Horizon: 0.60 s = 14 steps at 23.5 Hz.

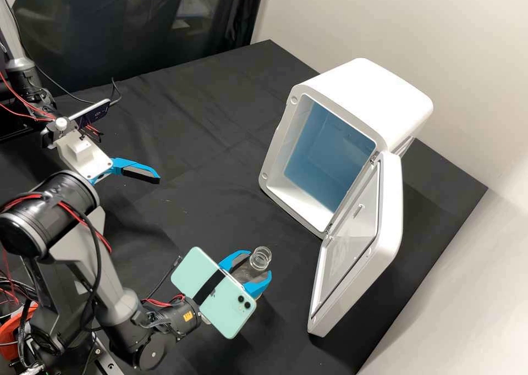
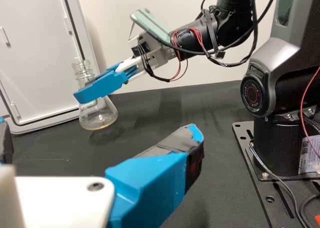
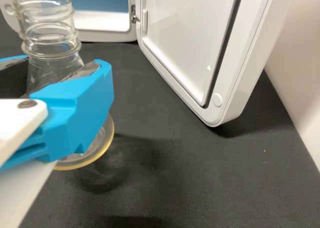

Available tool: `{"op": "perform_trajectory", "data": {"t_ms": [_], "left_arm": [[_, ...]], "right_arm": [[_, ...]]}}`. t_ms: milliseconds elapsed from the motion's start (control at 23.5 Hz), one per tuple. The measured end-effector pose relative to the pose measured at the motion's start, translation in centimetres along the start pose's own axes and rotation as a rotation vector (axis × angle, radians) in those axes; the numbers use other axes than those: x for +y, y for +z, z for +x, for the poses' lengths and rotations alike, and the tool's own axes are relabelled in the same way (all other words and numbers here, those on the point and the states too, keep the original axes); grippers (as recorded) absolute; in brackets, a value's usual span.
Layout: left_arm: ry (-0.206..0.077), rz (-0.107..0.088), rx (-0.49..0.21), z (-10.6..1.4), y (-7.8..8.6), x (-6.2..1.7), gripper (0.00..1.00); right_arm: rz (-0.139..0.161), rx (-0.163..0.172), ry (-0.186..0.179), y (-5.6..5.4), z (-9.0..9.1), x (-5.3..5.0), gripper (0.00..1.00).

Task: Place the flask in the incubator

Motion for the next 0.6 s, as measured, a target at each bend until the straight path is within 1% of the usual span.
{"op": "perform_trajectory", "data": {"t_ms": [85,128,255,298,383,425,510,553,595], "left_arm": [[0.000,0.000,-0.002,0.0,0.1,-0.01,1.00],[0.000,0.000,-0.002,0.0,0.1,-0.01,1.00],[0.000,0.000,-0.002,0.0,0.1,-0.01,1.00],[0.000,0.000,-0.002,0.0,0.1,-0.01,1.00],[0.000,0.000,-0.002,0.0,0.1,-0.01,1.00],[0.000,0.000,-0.002,0.0,0.1,-0.01,1.00],[0.000,0.000,-0.002,0.0,0.1,-0.01,1.00],[0.000,0.000,-0.002,0.0,0.1,-0.01,1.00],[-0.002,0.000,-0.002,0.0,0.1,-0.06,1.00]], "right_arm": [[0.005,0.003,0.009,-0.4,-0.1,0.2,0.00],[0.015,0.006,0.022,-0.7,-0.1,0.4,0.00],[0.031,0.013,0.050,-1.3,-0.1,0.8,0.00],[0.041,0.013,0.066,-1.6,-0.2,1.0,0.00],[0.031,0.018,0.091,-2.1,-0.3,1.3,0.00],[0.022,0.021,0.111,-2.5,-0.5,1.6,0.00],[-0.002,0.030,0.141,-3.1,-0.6,1.9,0.00],[-0.009,0.036,0.154,-3.4,-0.6,2.0,0.00],[-0.022,0.046,0.165,-3.9,-0.6,2.1,0.00]]}}
